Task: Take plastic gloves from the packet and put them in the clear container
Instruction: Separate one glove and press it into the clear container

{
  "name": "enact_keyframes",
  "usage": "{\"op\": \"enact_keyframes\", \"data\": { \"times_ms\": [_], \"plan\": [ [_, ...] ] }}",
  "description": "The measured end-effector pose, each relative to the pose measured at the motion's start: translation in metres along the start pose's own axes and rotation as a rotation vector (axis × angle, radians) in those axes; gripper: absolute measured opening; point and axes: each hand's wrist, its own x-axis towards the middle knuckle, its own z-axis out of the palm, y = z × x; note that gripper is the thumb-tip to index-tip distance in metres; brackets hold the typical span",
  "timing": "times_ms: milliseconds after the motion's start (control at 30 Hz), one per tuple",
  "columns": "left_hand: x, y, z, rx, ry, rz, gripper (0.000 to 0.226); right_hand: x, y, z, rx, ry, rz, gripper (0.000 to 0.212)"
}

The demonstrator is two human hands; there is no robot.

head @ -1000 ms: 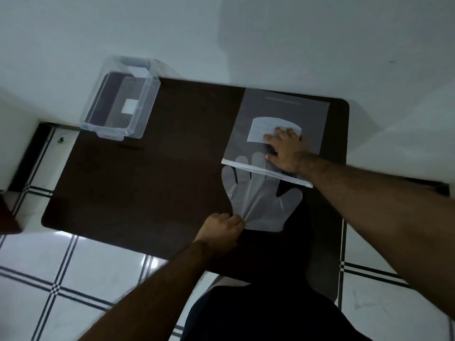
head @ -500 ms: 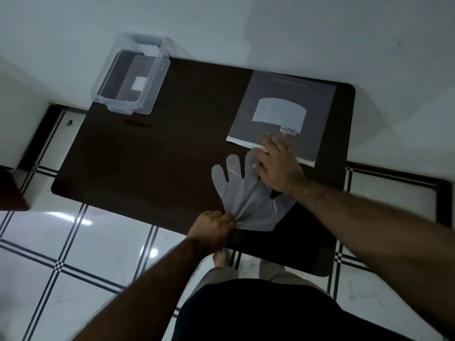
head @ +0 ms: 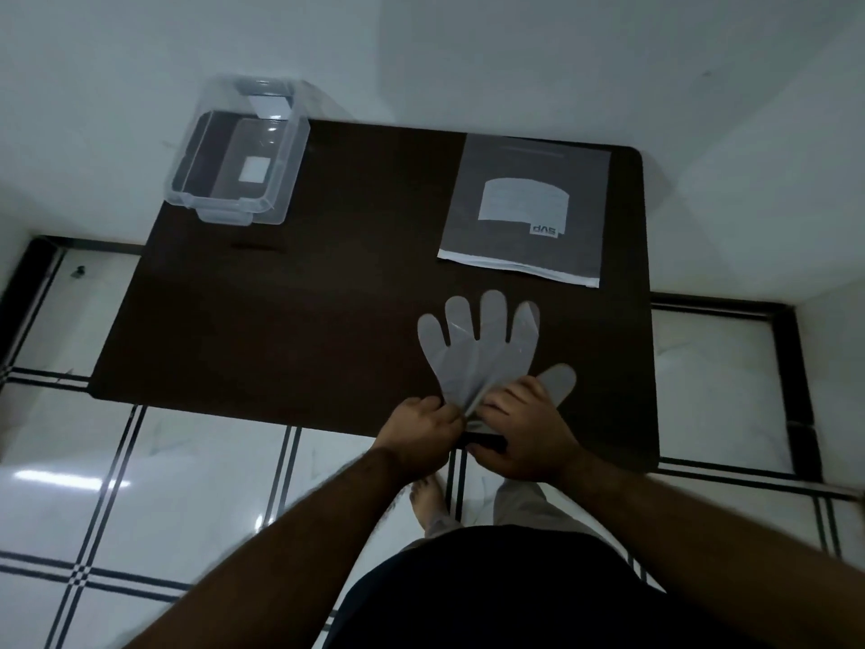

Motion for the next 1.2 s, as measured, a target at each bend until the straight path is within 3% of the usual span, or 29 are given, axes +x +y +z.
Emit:
{"op": "enact_keyframes", "data": {
  "times_ms": [233,433,533,700,967,1100,1200],
  "plan": [
    [-0.009,-0.012,-0.001,0.057,0.002,0.026,0.017,0.003,-0.01,0.015,-0.062,-0.018,0.118,0.028],
    [-0.028,-0.019,0.002,0.055,-0.036,-0.048,0.05,0.006,-0.011,0.016,-0.093,-0.039,0.109,0.03],
    [-0.042,-0.014,-0.001,-0.021,-0.019,-0.188,0.056,0.005,-0.011,0.017,-0.092,-0.001,0.104,0.026],
    [-0.059,-0.004,-0.009,-0.257,0.028,-0.493,0.052,0.012,-0.03,0.016,-0.08,0.079,0.036,0.034],
    [-0.054,-0.007,-0.01,-0.354,0.082,-0.618,0.033,0.039,-0.056,0.024,0.002,0.025,0.16,0.028],
    [-0.053,-0.006,-0.009,-0.406,0.12,-0.66,0.026,0.039,-0.057,0.025,0.046,0.014,0.2,0.039],
    [-0.048,-0.004,-0.011,-0.464,0.133,-0.699,0.024,0.038,-0.054,0.022,0.116,0.039,0.262,0.027]
  ]
}}
